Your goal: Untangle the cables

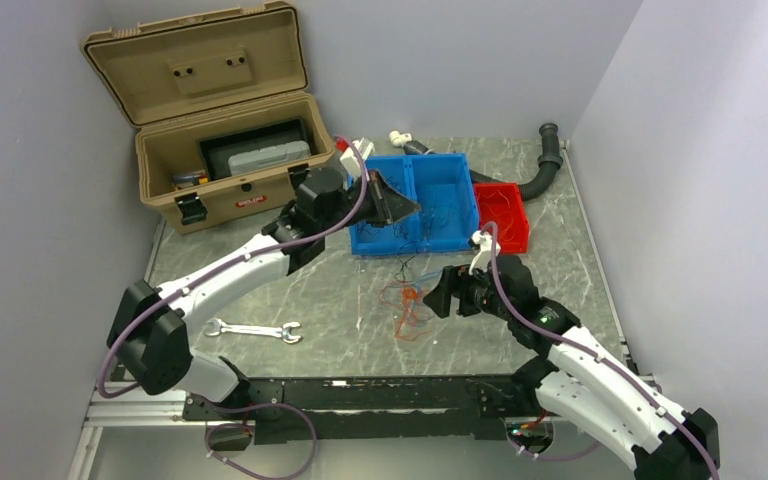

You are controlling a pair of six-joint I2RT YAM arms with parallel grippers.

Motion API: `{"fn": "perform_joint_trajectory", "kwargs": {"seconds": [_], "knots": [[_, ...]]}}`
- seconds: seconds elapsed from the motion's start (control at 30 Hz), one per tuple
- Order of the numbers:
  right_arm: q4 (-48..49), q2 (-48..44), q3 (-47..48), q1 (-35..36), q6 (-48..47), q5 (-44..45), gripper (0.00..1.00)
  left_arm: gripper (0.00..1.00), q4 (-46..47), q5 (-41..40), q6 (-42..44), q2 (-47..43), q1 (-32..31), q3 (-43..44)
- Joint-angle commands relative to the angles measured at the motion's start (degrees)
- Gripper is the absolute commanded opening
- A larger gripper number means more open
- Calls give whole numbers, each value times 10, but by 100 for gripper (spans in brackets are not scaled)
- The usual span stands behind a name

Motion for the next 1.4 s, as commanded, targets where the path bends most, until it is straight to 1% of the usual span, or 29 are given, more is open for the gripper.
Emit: {"fn": "perform_joint_trajectory", "kwargs": {"seconds": [0.0, 0.1, 0.2, 0.33, 0.4, 0.5, 0.6, 0.77, 0.97, 1.0, 1.03, 1.1, 1.17, 1.2, 1.27, 1.37], "knots": [[94, -11, -8, 2, -3, -26, 86, 0, -5, 50, 64, -17, -9, 56], [177, -19, -30, 2, 1, -61, 86, 0, -28, 28, 81, -38, -13, 65], [212, -17, -36, 2, 14, -52, 85, 0, -67, -22, 112, -47, -13, 82], [193, -32, -30, 2, 13, -24, 83, 0, -194, -90, 162, -25, 1, 150], [169, -55, -33, 2, 14, -2, 82, 0, -219, -104, 185, -12, 12, 176], [146, -96, -39, 2, 18, 33, 82, 0, -221, -129, 205, 9, 28, 192], [120, -130, -39, 3, 23, 66, 80, 0, -220, -130, 214, 40, 49, 211], [77, -162, -25, 2, 20, 109, 80, 0, -215, -128, 232, 116, 77, 247], [52, -174, -8, 2, 12, 123, 80, 0, -258, -90, 229, 224, 108, 342], [50, -175, -7, 2, 12, 122, 80, 6, -262, -83, 228, 240, 113, 354], [49, -175, -7, 3, 13, 122, 80, 18, -272, -84, 229, 253, 117, 368], [49, -176, -9, 3, 13, 123, 80, 51, -310, -108, 226, 278, 122, 408], [47, -172, -8, 2, 11, 121, 80, 80, -344, -118, 235, 292, 125, 434], [47, -166, -8, 2, 8, 116, 80, 87, -357, -120, 240, 294, 124, 442], [41, -142, -3, 3, 4, 105, 80, 92, -362, -100, 251, 282, 124, 441], [19, -80, 13, 3, 4, 105, 80, 99, -379, -82, 262, 245, 125, 420]]}}
